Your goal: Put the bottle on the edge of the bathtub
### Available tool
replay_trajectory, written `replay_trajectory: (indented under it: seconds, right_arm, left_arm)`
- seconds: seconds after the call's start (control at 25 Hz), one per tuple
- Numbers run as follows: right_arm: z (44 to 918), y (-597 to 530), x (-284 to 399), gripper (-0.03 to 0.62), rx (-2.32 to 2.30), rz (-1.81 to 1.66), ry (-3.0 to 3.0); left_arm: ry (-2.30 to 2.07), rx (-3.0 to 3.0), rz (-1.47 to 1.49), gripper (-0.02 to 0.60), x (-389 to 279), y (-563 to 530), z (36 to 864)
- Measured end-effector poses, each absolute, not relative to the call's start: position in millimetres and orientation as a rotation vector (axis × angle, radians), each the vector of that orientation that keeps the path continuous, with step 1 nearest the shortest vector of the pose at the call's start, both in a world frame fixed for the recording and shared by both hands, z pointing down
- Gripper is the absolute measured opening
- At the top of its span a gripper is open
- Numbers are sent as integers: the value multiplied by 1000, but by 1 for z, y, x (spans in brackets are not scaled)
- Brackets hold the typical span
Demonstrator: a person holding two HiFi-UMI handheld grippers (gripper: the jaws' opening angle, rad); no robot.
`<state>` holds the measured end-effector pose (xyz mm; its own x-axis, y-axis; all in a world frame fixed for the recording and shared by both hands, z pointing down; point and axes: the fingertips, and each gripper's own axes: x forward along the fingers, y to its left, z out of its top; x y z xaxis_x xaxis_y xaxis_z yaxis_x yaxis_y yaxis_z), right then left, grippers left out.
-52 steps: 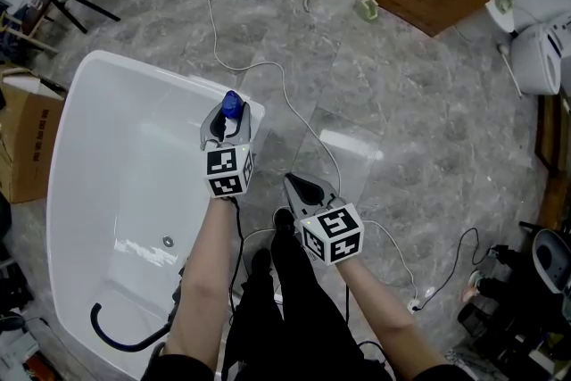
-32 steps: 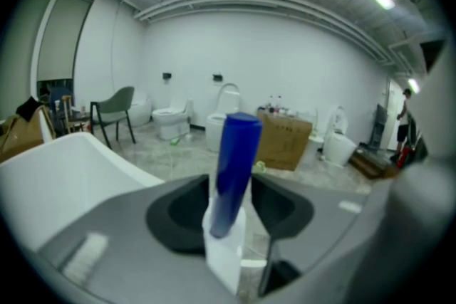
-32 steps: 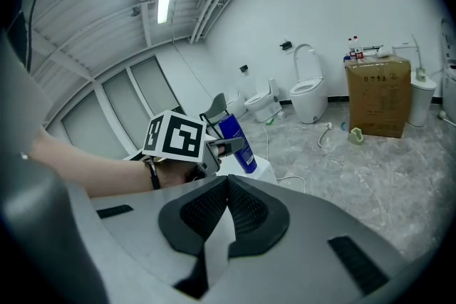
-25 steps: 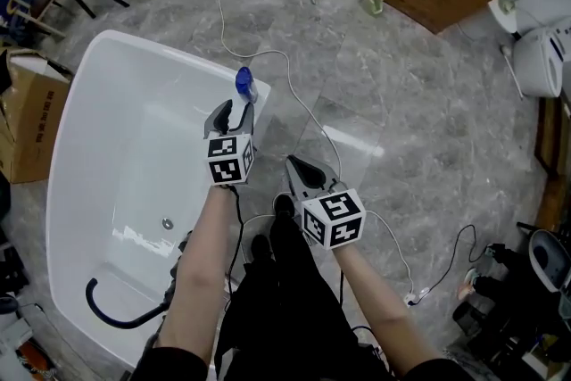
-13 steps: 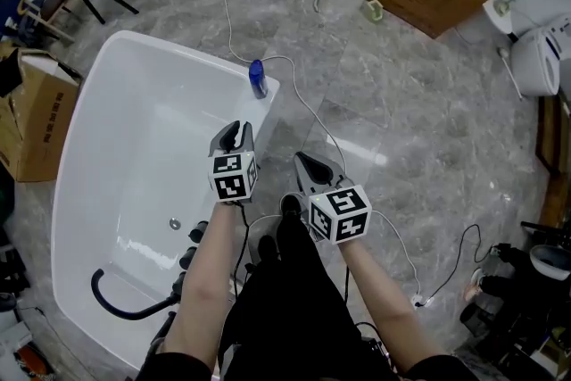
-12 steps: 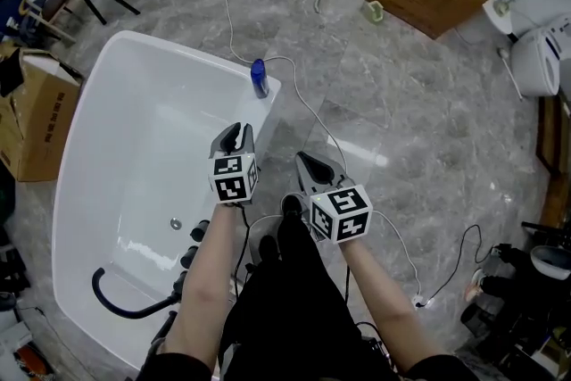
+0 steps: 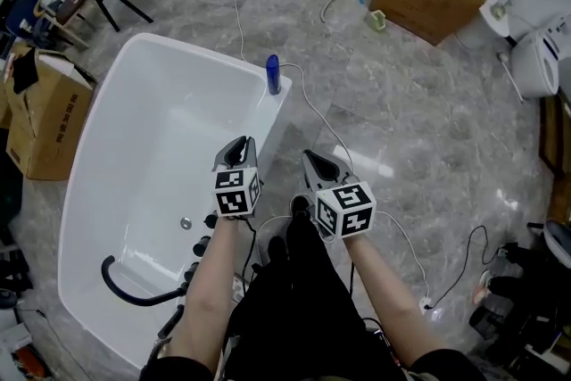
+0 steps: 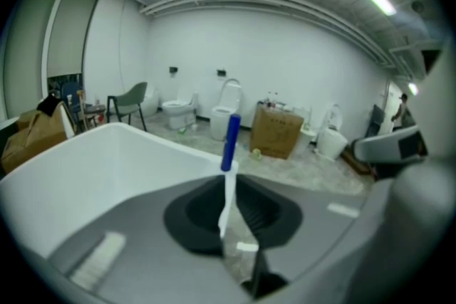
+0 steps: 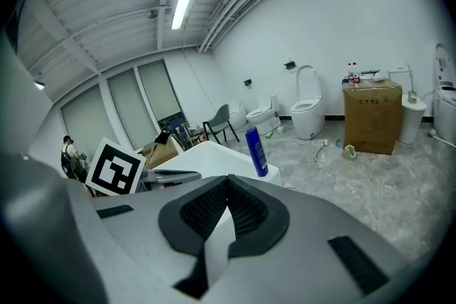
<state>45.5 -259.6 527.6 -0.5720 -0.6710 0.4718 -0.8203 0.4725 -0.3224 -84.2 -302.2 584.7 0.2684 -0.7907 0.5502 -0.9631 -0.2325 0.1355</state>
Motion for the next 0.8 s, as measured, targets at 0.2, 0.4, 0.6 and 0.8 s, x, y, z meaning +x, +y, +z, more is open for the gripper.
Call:
replay_trajectory:
  seconds: [0.2, 0.4, 0.6, 0.8]
  right_arm:
    - [521, -242, 42, 3, 1277, 745, -2447]
    - [514, -230, 43, 3, 1283, 718, -2450]
    - [505, -217, 41, 3, 1291, 696, -2452]
    - [500, -202, 40, 3, 1301, 680, -2454]
  left_arm:
    - [-1604, 2104, 509, 37, -93, -271, 570]
    - [-1610, 2099, 484, 28, -98, -243, 558]
    - [-1612, 2106, 475, 26, -107, -218, 544]
    - [-1628, 2112, 455, 23, -114, -200, 535]
